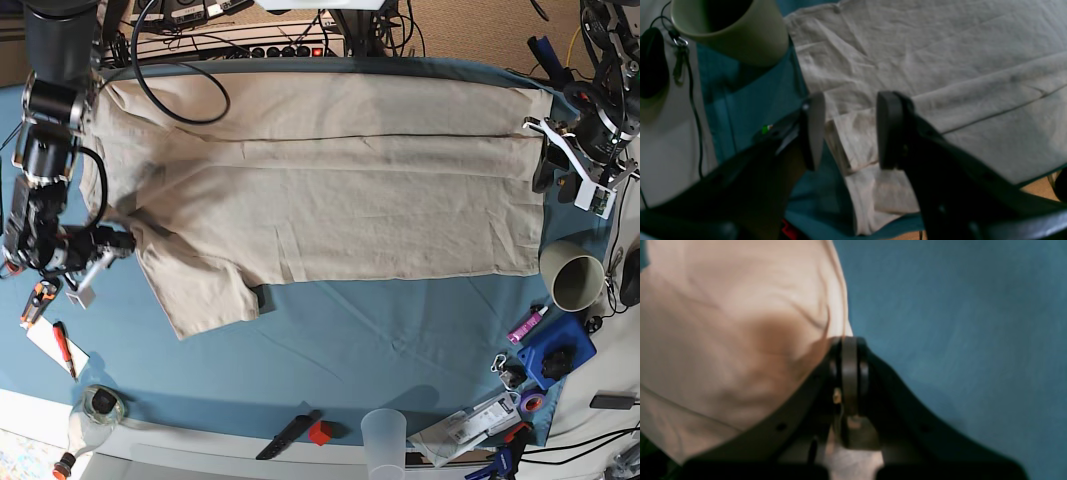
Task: Fold the T-shirt properly
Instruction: 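Grasp the sleeve nearest the right gripper and fold it inward, then release the sleeve and raise the right gripper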
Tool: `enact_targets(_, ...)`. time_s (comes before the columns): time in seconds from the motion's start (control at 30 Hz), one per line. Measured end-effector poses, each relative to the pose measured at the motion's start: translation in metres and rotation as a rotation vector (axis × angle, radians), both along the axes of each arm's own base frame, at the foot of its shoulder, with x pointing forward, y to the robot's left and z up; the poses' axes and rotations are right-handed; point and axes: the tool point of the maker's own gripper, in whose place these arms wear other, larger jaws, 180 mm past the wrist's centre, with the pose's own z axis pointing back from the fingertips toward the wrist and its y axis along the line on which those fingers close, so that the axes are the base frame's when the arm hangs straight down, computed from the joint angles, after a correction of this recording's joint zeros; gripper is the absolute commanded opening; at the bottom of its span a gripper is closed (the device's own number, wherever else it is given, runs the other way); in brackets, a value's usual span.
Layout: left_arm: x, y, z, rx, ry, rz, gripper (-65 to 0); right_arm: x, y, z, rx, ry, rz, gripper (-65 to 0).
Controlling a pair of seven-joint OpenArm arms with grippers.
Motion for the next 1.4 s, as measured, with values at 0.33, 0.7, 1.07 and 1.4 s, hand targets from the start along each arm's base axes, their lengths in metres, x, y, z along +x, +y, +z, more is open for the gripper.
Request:
enact_targets(0.33,0.000,-0.002,0.000,-0.010,-0.005,0.004,-39.0,-0.056,0.015,-0.004,-0.140,-0.019,0.172,-65.0)
enact_targets(0.7,-0.002,-0.016,-0.007,-0.085,-0.005,0.037,-39.0,-0.064,0.015,0.026,-0.198,-0.150,0.173,-65.0)
enact_targets(1.07,-0.003,-0.012,-0.009,-0.063,0.001,0.043,-39.0,-0.035,0.013,0.054,-0.230,-0.253,0.197,-48.0)
enact_targets(1.4,-0.003,-0.013,-0.009,-0.064,0.000,0.042,-39.0,0.046,-0.055,0.095,-0.371,-0.475,-0.053,-48.0)
